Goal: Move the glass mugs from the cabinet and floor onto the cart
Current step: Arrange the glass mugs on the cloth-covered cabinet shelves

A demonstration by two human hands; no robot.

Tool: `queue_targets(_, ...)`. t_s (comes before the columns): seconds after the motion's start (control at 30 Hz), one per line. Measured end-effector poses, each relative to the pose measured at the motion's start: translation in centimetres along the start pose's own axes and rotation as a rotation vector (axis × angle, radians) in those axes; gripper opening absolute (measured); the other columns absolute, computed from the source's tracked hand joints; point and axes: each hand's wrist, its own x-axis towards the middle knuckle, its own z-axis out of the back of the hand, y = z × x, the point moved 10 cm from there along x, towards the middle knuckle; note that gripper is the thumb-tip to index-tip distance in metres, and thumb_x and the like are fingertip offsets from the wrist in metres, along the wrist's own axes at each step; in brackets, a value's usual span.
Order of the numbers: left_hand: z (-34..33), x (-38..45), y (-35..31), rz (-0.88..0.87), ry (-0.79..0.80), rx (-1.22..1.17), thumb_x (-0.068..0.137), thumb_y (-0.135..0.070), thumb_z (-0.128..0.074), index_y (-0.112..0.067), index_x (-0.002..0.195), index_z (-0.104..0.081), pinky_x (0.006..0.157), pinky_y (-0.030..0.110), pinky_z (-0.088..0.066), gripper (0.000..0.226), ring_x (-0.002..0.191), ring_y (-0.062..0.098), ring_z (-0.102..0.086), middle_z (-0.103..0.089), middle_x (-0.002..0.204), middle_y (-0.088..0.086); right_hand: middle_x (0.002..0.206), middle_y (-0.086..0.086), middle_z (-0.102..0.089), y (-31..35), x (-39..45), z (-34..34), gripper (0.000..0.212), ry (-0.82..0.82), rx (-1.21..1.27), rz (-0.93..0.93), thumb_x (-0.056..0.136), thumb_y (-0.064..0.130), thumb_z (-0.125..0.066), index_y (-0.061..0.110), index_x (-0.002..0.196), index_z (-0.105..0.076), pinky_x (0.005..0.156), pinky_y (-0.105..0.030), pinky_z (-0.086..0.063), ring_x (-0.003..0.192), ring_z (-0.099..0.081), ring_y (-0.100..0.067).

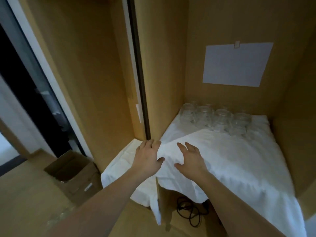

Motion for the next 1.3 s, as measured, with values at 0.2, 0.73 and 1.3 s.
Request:
queue_targets(0.2,2.0,-3.2,9.5,0.072,-0.009,-0.042,0.094,-0.052,-0.058,-0.026,0.151,-0.035,0.116,0.041,-0.032,0.067,0.143,0.027,-0.031,-0.038,0.156,0.003,0.165,-0.004,-0.020,9.9,0.1,-3.9,0.084,0.012,0.000,0.039,0.091,0.048,-0.065,0.030,0.158,-0.018,0.119,-0.036,-0.025,0.149,-0.019,-0.027)
queue_targets(0.73,1.5,-6.3,27.7,0.113,0.094,-0.162,0.094,-0.050,-0.058,-0.027,0.150,-0.036,0.114,0.043,-0.034,0.064,0.142,0.028,-0.032,-0.038,0.155,0.003,0.162,-0.004,-0.026,24.3,0.6,-15.4,0.080,0.132,0.002,-0.029,0.091,0.047,-0.062,0.030,0.157,-0.020,0.115,-0.041,-0.035,0.147,-0.023,-0.027)
queue_targets(1.3,-1.3,6.6,36.0,0.145,0.162,-0.100,0.093,-0.052,-0.058,-0.029,0.148,-0.038,0.112,0.042,-0.036,0.063,0.141,0.027,-0.033,-0.037,0.156,0.001,0.160,-0.005,-0.030,27.0,16.6,-18.9,0.078,0.174,0.077,-0.039,0.091,0.043,-0.064,0.026,0.157,-0.025,0.115,-0.037,-0.033,0.145,-0.029,-0.028)
